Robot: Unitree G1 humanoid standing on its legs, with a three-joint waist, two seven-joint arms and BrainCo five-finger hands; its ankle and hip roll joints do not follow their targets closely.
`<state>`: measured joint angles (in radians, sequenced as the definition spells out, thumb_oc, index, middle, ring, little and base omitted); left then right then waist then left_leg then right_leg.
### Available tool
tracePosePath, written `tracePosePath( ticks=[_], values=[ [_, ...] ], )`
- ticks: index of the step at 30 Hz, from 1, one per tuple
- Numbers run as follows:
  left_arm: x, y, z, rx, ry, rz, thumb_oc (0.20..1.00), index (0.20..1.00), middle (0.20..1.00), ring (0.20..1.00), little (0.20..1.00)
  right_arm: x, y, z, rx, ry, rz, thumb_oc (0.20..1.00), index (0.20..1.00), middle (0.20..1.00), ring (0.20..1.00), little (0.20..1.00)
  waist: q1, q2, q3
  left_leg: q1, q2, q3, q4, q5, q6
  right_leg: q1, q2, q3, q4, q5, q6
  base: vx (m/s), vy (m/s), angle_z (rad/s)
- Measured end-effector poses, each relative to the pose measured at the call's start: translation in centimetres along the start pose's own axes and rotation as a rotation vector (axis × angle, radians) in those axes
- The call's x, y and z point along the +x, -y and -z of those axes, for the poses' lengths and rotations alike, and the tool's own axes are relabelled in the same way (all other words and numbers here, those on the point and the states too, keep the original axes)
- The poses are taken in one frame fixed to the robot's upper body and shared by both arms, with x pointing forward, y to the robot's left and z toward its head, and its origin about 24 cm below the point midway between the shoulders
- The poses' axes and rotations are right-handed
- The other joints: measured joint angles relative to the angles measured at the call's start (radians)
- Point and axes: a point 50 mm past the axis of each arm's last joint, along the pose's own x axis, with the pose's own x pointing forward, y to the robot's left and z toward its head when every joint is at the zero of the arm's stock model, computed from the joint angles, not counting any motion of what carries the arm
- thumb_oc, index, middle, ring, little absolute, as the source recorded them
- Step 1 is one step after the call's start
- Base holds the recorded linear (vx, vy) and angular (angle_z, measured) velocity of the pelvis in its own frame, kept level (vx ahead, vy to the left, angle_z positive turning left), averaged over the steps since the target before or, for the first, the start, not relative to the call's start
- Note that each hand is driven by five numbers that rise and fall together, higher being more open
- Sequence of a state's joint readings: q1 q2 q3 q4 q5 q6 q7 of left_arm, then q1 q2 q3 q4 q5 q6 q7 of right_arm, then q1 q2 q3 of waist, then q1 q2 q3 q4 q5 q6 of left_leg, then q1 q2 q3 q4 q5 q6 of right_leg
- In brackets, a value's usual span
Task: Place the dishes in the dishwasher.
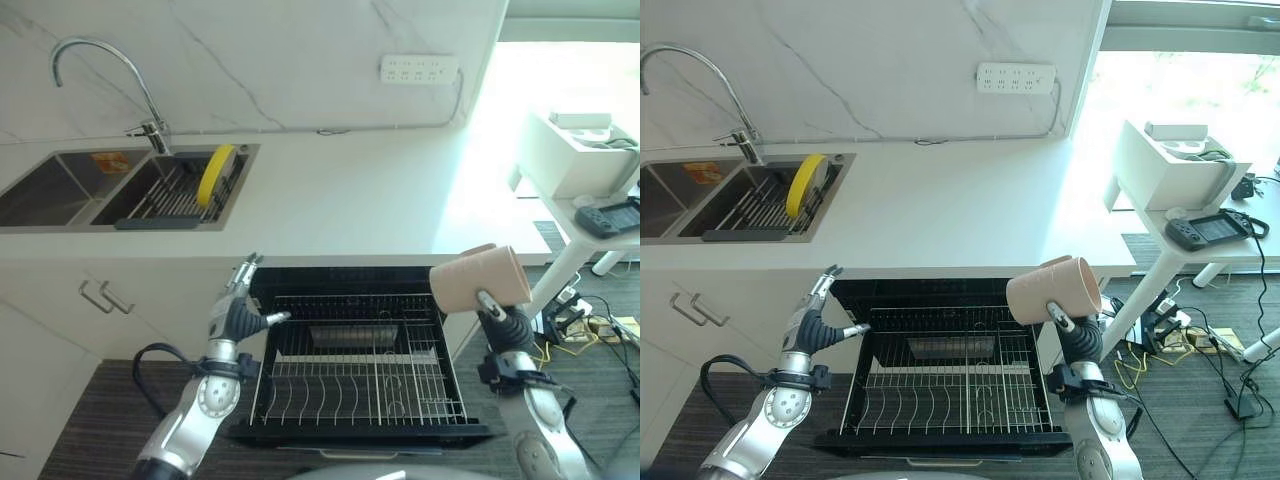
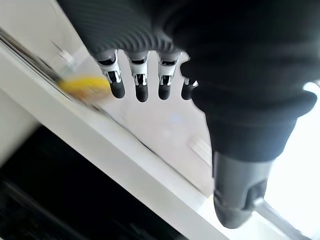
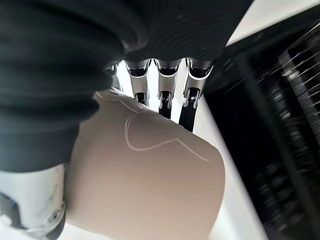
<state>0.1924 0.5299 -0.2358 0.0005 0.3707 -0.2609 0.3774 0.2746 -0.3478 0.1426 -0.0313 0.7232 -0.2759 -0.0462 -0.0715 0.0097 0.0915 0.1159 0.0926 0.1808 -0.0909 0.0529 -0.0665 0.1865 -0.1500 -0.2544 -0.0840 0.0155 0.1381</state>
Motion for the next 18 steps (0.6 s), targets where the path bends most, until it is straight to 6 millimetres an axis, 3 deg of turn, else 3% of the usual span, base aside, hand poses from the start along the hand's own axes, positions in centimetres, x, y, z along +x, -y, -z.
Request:
tracePosePath(
  ticks=[8, 9, 10, 12, 15, 17, 18],
  values=[
    [-0.4, 0.8, 0.3, -0.042, 0.035, 0.235, 1.000, 1.000, 1.000, 1.000, 1.000, -0.2, 1.7, 2.3, -0.120, -0.129, -0.009, 0.200, 0.200, 0.200, 0.200, 0.200, -0.007, 0.006, 0.017, 0.007, 0.001, 0.025, 0.007, -0.008, 0.001, -0.026, -0.002, 0.028, 0.043, -0.019, 0.008, 0.00, 0.001, -0.09],
    [-0.1, 0.6, 0.2, -0.034, 0.061, 0.250, 1.000, 1.000, 1.000, 1.000, 1.000, 0.3, 1.7, 2.4, -0.141, -0.132, -0.031, 0.200, 0.200, 0.200, 0.200, 0.200, -0.004, 0.009, 0.043, -0.012, 0.003, 0.023, 0.038, -0.013, 0.005, -0.071, -0.010, 0.035, 0.119, -0.050, 0.007, -0.16, -0.030, 0.02],
    [2.1, -0.5, -0.9, 0.022, 0.155, 0.265, 1.000, 1.000, 1.000, 1.000, 1.000, 2.3, 1.3, 2.0, -0.183, -0.128, -0.074, 0.200, 0.200, 0.200, 0.200, 0.200, 0.007, 0.000, 0.116, -0.127, 0.013, 0.016, 0.204, -0.071, 0.012, -0.191, -0.036, 0.051, 0.298, -0.117, -0.004, -0.14, -0.022, 0.09],
    [4.2, -1.1, -2.3, 0.034, 0.231, 0.282, 1.000, 1.000, 1.000, 1.000, 1.000, 4.5, 0.3, 0.3, -0.224, -0.061, -0.126, 0.200, 0.200, 0.200, 0.200, 0.200, 0.016, 0.031, 0.213, -0.195, 0.019, -0.002, 0.281, -0.088, 0.012, -0.258, -0.048, 0.053, 0.378, -0.141, -0.014, -0.09, 0.029, 0.12],
    [3.7, 0.1, -3.2, 0.027, 0.257, 0.495, 1.000, 1.000, 1.000, 1.000, 1.000, 4.9, 0.4, -1.6, -0.290, -0.013, -0.161, 0.200, 0.200, 0.200, 0.200, 0.200, 0.018, 0.088, 0.268, -0.252, 0.013, 0.001, 0.306, -0.087, 0.013, -0.339, -0.057, 0.078, 0.445, -0.158, -0.026, 0.00, 0.099, -0.07],
    [2.3, 0.8, -3.5, 0.065, 0.243, 0.792, 1.000, 1.000, 1.000, 1.000, 1.000, 4.3, 1.0, -1.1, -0.323, -0.046, -0.157, 0.200, 0.200, 0.200, 0.200, 0.200, 0.003, 0.099, 0.291, -0.214, 0.009, -0.001, 0.279, -0.079, 0.012, -0.306, -0.062, 0.058, 0.442, -0.159, -0.019, 0.12, 0.050, 0.14],
    [1.7, 0.8, -3.3, 0.060, 0.223, 0.855, 1.000, 1.000, 1.000, 1.000, 1.000, 3.9, 1.2, -0.8, -0.325, -0.061, -0.152, 0.200, 0.200, 0.200, 0.200, 0.200, -0.003, 0.098, 0.291, -0.187, 0.009, -0.003, 0.269, -0.078, 0.012, -0.272, -0.060, 0.049, 0.429, -0.159, -0.019, 0.07, 0.020, 0.08]
  ],
)
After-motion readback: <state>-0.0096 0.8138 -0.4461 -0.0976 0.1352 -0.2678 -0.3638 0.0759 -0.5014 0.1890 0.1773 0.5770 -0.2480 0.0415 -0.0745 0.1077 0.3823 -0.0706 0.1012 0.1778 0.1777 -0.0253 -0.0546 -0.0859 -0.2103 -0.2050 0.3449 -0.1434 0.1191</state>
